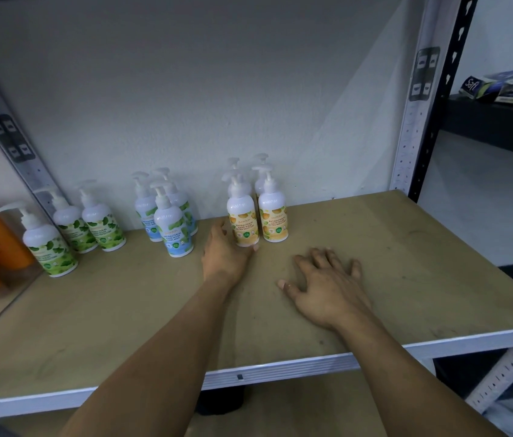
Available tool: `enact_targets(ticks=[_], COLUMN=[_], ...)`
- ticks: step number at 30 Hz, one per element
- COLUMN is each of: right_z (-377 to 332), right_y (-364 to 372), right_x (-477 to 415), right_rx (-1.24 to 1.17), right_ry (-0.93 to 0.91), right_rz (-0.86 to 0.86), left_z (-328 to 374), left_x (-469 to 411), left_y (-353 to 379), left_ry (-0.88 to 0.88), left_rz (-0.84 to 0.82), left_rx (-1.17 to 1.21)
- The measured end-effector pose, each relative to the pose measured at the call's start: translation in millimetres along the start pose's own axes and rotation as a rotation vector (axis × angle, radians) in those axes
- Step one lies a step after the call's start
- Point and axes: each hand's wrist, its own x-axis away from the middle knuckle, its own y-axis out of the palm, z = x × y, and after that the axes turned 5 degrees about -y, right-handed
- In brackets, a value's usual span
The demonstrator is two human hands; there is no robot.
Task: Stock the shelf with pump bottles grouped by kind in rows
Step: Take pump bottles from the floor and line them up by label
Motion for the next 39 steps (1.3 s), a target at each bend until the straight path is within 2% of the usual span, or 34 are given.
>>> enact_targets(ticks=[4,7,14,22,24,30,39], right_z=[-4.4,-10.8,-41.1,-109.2,-137.9,-247.7,-398.2], right_y=[-1.1,-3.4,-4.4,-0.7,3.4,24.6,120.4], right_x=[6.3,15.9,61.8,129.5,144.8,180.2,273.4], right_rx=[0.01,0.019,0.045,0.069,0.065,0.03,0.04], right_ry=[-0.035,-0.058,-0.101,-0.224,-0.286,-0.566,-0.96], right_rz=[-0.003,-0.026,-0.07,-0.182,-0.208,-0.322,-0.702], left_z=[-7.1,-15.8,-37.1,-102.6,-129.3,-231.8,-346.7], left_x=[40.8,76.2,133.2,217.1,244.9,351.3,535.4], left_y=[-17.7,-39.4,-101.8,-198.2,-227.8,-315.3,-402.7], left_ry=[0.135,0.21,0.227,0.274,0.214,-0.13,-0.527], left_rz=[-0.039,-0.155,-0.302,-0.266,-0.234,-0.184,0.017], left_rx=[-0.447,-0.631,-0.701,-0.707,-0.683,-0.504,-0.393])
